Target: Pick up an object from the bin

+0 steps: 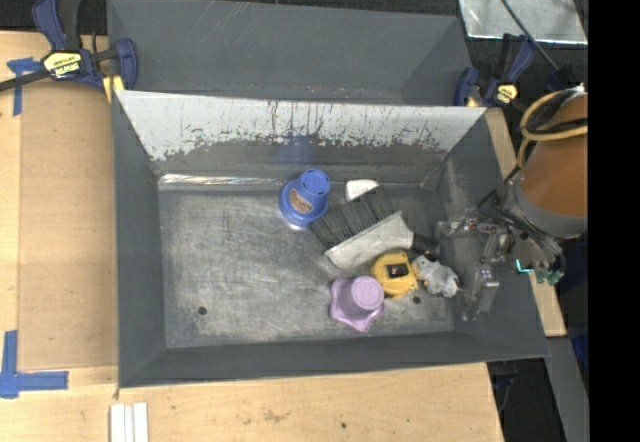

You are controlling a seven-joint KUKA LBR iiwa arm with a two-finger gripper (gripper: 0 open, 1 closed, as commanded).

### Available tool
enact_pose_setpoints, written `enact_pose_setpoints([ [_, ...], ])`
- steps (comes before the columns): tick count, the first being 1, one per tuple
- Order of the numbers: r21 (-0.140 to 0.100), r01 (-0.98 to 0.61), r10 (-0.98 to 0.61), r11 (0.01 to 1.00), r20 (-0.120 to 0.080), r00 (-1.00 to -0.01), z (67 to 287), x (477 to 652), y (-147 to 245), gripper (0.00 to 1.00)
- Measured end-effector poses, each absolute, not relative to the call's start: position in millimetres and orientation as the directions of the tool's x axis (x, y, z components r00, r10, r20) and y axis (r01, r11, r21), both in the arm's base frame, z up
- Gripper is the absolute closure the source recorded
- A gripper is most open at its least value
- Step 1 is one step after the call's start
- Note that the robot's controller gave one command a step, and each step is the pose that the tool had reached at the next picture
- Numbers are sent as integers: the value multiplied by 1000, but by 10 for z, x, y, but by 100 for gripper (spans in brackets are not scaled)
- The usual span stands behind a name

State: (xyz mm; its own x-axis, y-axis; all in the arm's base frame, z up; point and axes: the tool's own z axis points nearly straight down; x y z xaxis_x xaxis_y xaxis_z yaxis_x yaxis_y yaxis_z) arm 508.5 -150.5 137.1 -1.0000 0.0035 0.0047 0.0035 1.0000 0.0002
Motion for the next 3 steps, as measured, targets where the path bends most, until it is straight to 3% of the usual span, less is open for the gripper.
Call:
enact_pose_setpoints([
  [1, -1, 1, 1, 1000, -3, -1000, 1413, 5105, -1501, 0],
  [3, -5, -121, -121, 993, -7, -993, 912, 5398, -1217, 0],
])
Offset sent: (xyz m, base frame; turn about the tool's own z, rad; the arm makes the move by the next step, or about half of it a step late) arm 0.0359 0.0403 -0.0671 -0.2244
